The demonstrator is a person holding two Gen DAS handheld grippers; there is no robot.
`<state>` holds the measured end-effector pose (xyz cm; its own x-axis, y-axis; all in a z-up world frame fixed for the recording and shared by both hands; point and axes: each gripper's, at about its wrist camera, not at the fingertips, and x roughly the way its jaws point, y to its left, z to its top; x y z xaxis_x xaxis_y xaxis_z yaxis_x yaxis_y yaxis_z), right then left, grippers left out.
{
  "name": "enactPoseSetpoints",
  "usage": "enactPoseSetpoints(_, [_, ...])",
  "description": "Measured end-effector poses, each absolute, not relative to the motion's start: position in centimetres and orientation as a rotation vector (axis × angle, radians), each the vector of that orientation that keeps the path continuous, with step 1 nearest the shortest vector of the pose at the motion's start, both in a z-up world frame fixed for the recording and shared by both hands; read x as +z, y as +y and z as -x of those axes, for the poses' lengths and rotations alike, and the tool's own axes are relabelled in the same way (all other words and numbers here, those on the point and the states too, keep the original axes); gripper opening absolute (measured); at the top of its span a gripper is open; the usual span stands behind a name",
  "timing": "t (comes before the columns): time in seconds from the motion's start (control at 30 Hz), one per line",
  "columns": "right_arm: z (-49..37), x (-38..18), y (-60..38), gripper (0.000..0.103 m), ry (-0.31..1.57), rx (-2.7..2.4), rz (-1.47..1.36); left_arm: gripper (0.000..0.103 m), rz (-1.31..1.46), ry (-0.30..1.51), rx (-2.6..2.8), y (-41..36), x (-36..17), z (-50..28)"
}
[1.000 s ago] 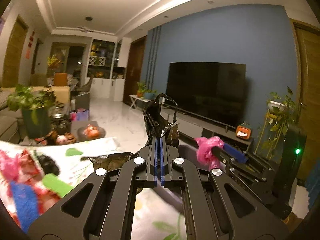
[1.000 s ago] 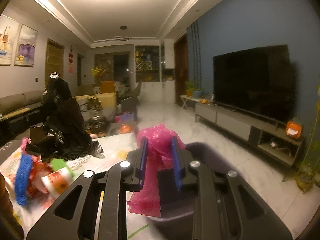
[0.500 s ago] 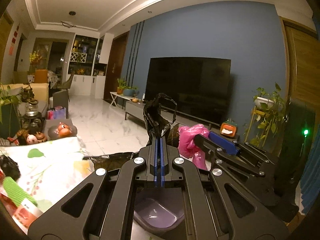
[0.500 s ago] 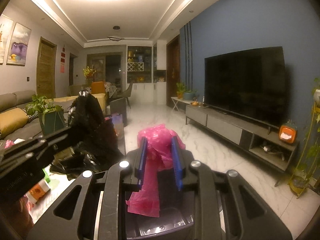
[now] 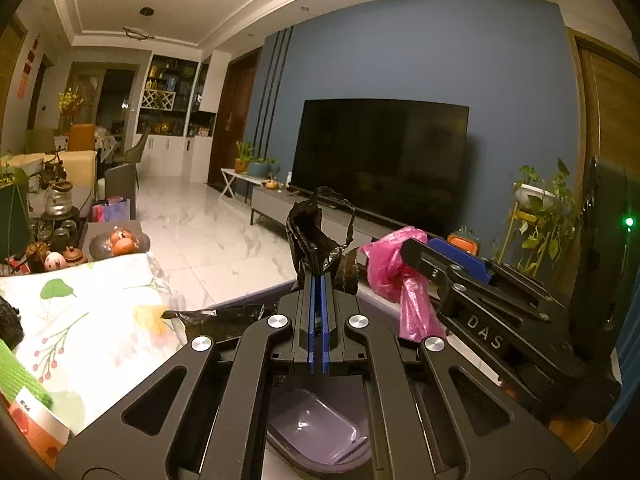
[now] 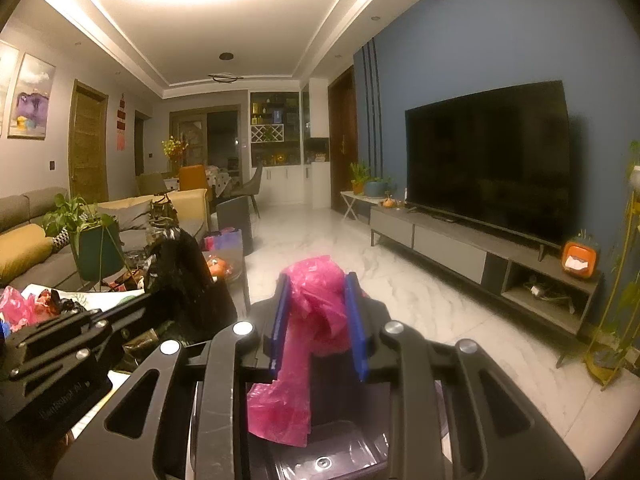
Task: Collect trash
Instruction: 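Carry the pink bag over the grey bin and open the right gripper, then return to the table and grasp the blue foam net with the left gripper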
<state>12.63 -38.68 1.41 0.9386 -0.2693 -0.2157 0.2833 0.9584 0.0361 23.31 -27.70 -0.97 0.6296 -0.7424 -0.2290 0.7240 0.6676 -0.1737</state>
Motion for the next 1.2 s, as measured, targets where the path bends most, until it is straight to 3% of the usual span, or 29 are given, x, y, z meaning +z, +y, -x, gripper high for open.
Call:
enactPoseSetpoints(0.2, [-13.0, 1.8, -39.5, 0.045, 0.209, -0.284, -0.101, 0.003, 0.051, 0.321, -0.845, -28.1, -1.6, -23.8])
enactPoseSetpoints(0.27, [-12.9, 1.8, -39.5, 0.054, 0.204, -0.287, -0.101, 0.02, 0.052, 0.336, -0.833, -28.0, -1.7, -24.3])
enactPoseSetpoints(0.3, [-12.9, 1.7, -39.4, 0.054, 0.203, -0.292, -0.099, 0.028, 0.057, 0.342, -0.831, -27.9, -1.7, -24.5])
enactPoseSetpoints(0.33, [-12.8, 1.7, -39.3, 0.055, 0.202, -0.298, -0.096, 0.044, 0.061, 0.343, -0.825, -27.9, -1.9, -24.6])
enactPoseSetpoints(0.37, [-12.7, 1.7, -39.4, 0.055, 0.2, -0.302, -0.099, 0.052, 0.066, 0.337, -0.818, -27.6, -2.0, -24.6])
enactPoseSetpoints(0.5, [-11.9, 1.7, -39.2, 0.059, 0.194, -0.32, -0.117, 0.063, 0.074, 0.322, -0.777, -26.4, -2.1, -24.6])
enactPoseSetpoints(0.73, [-10.4, 1.5, -37.6, 0.072, 0.183, -0.357, -0.109, 0.096, 0.071, 0.267, -0.64, -23.4, -1.9, -22.7])
enactPoseSetpoints(0.87, [-9.0, 1.2, -35.9, 0.084, 0.175, -0.371, -0.103, 0.098, 0.057, 0.254, -0.56, -21.3, -1.9, -20.9])
enactPoseSetpoints(1.2, [-6.5, 0.9, -31.3, 0.086, 0.162, -0.323, -0.088, 0.098, 0.1, 0.282, -0.392, -13.6, -3.0, -17.2])
